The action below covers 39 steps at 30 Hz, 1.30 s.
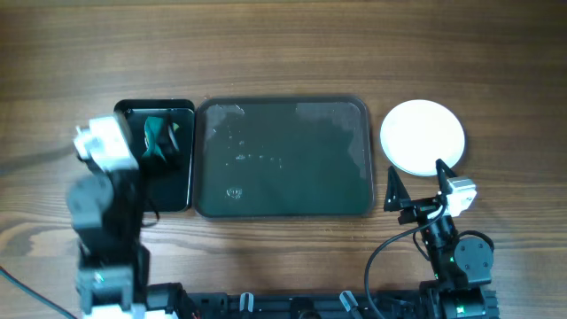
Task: Clean dirty plates on tray and stack at the side
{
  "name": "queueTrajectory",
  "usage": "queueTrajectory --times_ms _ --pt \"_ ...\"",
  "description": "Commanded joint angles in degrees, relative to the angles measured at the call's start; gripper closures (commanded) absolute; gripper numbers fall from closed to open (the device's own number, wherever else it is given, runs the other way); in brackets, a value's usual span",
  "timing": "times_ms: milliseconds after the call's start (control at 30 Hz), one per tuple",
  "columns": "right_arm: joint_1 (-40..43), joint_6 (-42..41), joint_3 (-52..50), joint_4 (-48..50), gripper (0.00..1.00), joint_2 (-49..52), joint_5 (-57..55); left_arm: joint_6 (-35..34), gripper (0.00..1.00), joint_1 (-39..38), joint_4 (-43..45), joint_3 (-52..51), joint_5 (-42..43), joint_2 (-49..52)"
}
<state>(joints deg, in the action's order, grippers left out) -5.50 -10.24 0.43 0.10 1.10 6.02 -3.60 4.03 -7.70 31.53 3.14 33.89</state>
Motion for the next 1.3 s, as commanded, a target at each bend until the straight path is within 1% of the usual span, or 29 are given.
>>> queueTrajectory --times_ms 0,100,233,400,500,700,1267 --pt "-0.17 -0.42 -0.13 0.37 0.0 -0.52 1.07 -0.28 0.0 -2.64 5.44 -12.44 0.87 -10.88" --pt "-0.17 -0.42 -0.13 0.37 0.0 -0.52 1.05 -0.31 0.0 -4.07 8.52 -18.53 -0.48 -17.03" --pt "-0.17 -0.44 -0.13 0.37 0.0 -0.52 1.07 -0.26 0.0 -5.68 8.81 -24.15 -4.48 -24.55" --pt "-0.17 -0.42 -0.13 0.37 0.0 -0.52 1.05 -0.04 0.0 -5.79 8.85 -29.18 -4.96 -30.95" --pt "-0.17 -0.39 -0.13 0.37 0.0 -0.52 1.07 0.13 0.0 -5.79 8.39 -31.21 -4.94 -33.07" --pt "-0.17 -0.42 -0.13 0.37 0.0 -0.52 1.07 0.13 0.0 -5.75 3.43 -31.21 -4.46 -33.73" --pt "-0.17 -0.42 -0.13 0.37 0.0 -0.52 1.07 0.13 0.0 -5.75 3.61 -31.21 -4.48 -33.62"
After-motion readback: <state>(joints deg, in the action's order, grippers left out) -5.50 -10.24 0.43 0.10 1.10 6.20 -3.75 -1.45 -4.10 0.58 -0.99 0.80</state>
